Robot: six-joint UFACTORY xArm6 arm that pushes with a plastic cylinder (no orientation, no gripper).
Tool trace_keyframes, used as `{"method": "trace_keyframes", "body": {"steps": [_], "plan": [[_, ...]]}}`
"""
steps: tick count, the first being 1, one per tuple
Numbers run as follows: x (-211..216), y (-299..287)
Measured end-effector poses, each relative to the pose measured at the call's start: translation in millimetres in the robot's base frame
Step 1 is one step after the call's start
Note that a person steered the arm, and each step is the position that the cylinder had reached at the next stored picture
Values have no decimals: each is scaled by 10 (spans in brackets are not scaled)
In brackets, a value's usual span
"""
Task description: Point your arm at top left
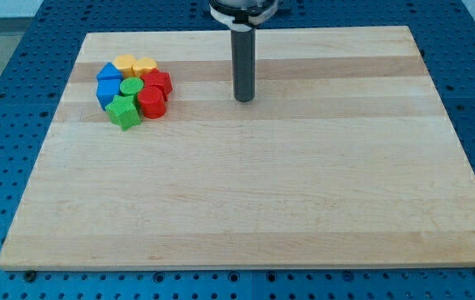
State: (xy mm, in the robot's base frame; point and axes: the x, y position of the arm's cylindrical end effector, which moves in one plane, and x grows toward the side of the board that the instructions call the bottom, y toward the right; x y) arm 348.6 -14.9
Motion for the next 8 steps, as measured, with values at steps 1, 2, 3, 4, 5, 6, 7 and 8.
{"method": "trace_keyframes", "body": {"steps": [1,2,3,4,5,6,7,8], "plan": [[-486,-406],[-494,-407],[-956,-756],[-1008,-950],[-1328,-1418],[-1573,-1618],[-1572,-1737],[-1563,-1879]]}}
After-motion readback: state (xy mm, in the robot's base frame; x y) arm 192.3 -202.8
